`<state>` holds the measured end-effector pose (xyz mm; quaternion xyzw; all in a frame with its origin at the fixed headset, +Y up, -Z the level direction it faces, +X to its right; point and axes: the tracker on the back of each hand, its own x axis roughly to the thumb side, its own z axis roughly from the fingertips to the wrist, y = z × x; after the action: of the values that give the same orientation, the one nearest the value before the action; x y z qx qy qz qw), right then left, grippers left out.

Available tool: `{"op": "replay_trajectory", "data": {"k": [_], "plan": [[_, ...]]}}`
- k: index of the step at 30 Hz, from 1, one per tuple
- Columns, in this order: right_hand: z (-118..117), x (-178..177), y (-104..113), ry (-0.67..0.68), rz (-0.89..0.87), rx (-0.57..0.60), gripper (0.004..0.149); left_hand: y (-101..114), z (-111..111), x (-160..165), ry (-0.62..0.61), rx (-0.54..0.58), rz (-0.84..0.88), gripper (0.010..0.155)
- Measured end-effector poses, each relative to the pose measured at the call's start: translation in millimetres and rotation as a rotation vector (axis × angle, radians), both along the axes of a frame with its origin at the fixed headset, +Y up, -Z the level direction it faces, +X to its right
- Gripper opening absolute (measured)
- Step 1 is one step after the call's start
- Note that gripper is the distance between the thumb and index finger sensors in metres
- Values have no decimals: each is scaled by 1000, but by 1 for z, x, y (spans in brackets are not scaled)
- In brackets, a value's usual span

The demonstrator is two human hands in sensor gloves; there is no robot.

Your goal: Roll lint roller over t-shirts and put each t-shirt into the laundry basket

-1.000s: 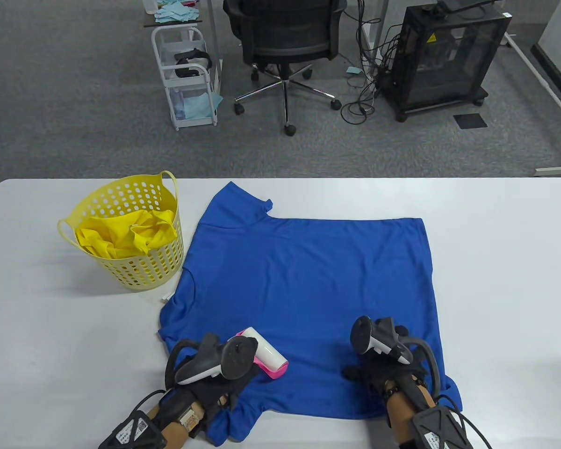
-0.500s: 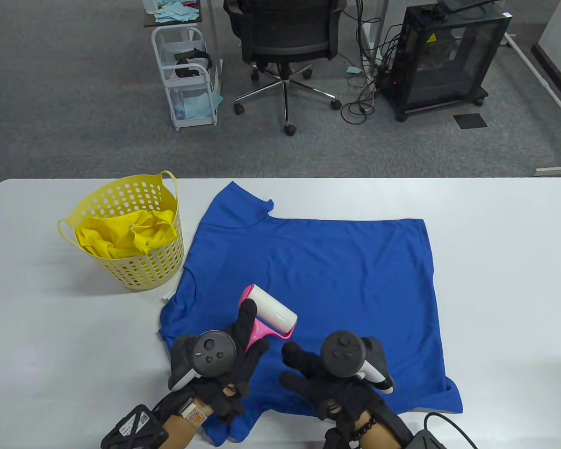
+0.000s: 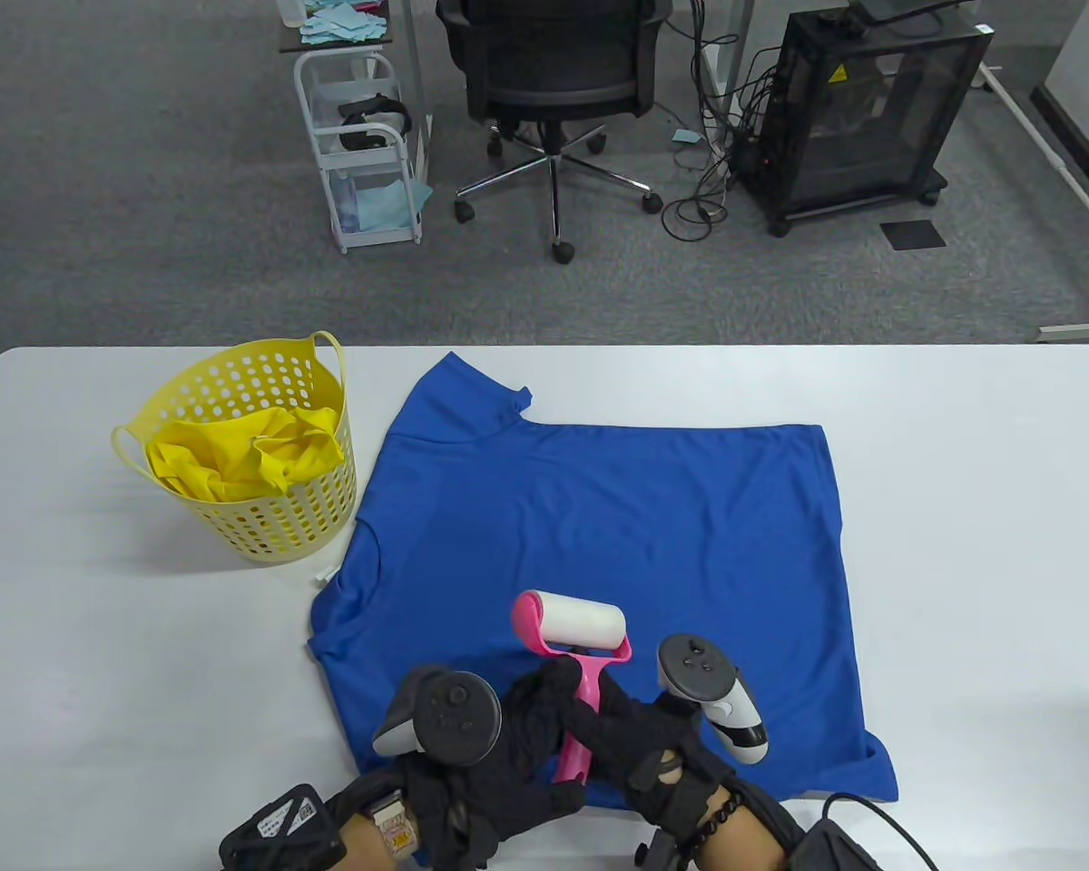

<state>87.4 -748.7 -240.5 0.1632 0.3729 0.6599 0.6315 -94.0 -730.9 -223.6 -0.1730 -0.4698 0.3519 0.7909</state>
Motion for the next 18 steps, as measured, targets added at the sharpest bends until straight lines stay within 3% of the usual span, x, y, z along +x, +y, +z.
{"op": "replay_trajectory", "data": {"k": [4,7,8,9,11,13,14,15,18], "plan": [[-10,22,12,-203,141,171,77,9,-11,-9,192,213,55,79],[-19,64,32,-542,377,375,79,11,-23,-29,338,400,-18,73],[-20,73,35,-577,427,402,81,10,-27,-34,379,468,-62,73],[-21,96,46,-607,552,462,82,5,-36,-41,422,555,-183,73],[-16,128,61,-725,824,565,79,-8,-53,-52,486,597,-497,77],[-9,154,71,-826,1046,624,75,-25,-67,-62,474,529,-729,82],[-7,163,72,-808,1105,584,74,-36,-74,-67,458,445,-823,85],[-5,171,70,-753,1112,511,73,-43,-77,-70,446,362,-886,88],[-6,184,48,-589,901,292,72,-68,-82,-82,353,17,-1023,95]]}}
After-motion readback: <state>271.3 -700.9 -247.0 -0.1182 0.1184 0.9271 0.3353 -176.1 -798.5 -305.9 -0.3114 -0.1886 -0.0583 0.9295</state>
